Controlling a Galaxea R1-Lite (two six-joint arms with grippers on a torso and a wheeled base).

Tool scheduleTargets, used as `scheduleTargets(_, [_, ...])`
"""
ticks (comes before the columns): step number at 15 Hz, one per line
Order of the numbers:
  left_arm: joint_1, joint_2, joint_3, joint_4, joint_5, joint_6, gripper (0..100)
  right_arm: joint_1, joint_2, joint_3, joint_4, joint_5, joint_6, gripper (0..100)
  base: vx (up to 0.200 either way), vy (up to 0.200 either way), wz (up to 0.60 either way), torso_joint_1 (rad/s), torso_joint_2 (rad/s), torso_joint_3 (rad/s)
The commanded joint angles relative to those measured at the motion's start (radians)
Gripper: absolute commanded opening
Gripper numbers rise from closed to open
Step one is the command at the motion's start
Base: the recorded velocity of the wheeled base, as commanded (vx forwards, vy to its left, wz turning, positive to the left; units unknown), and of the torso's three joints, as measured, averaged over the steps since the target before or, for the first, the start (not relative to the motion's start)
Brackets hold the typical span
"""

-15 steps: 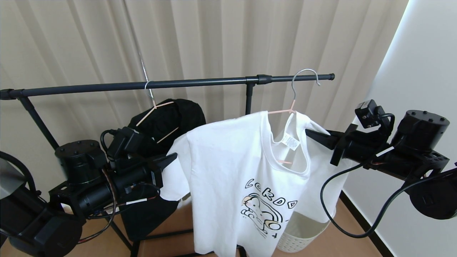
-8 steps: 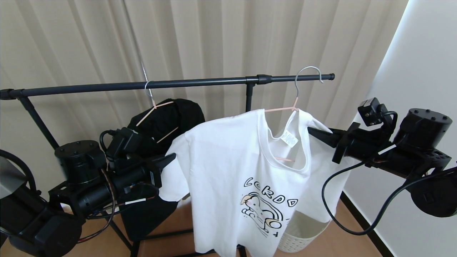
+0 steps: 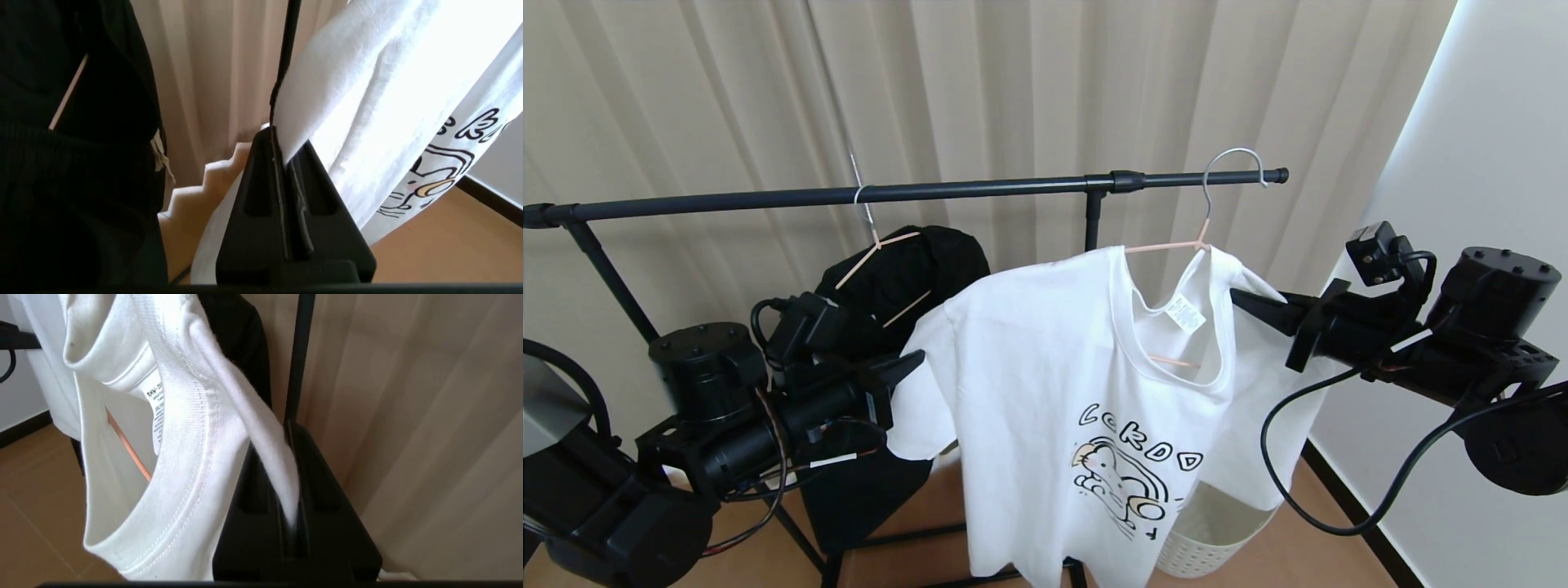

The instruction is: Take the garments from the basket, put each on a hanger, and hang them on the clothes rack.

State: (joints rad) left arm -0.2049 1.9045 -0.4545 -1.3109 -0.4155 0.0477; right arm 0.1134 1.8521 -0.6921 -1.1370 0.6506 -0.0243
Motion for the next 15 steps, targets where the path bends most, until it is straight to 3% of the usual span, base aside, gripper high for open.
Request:
scheduleTargets(1, [-0.001, 0.005, 0.000, -0.001, 0.000, 0.000, 0, 0.000, -0.001, 0.000, -0.001, 0.001, 0.000, 0, 0.000, 0.000, 0.00, 0.000, 0.00, 0.000])
scheduleTargets(11, [-0.001, 0.004, 0.000, -0.001, 0.000, -0.003, 0, -0.003, 0.001, -0.006, 0.000, 0.000, 0.001, 0, 0.000, 0.000, 0.00, 0.000, 0.00, 0.000])
scheduleTargets(12, [-0.001, 0.004, -0.001, -0.001, 0.000, -0.003, 100, -0.003, 0.002, -0.006, 0.000, 0.000, 0.001, 0, 0.000, 0.000, 0.00, 0.000, 0.00, 0.000])
scheduleTargets(15, [-0.001, -0.001, 0.007, -0.001, -0.006, -0.002, 100, -0.003, 0.004, -0.004, 0.000, 0.000, 0.000, 0, 0.000, 0.000, 0.00, 0.000, 0.00, 0.000])
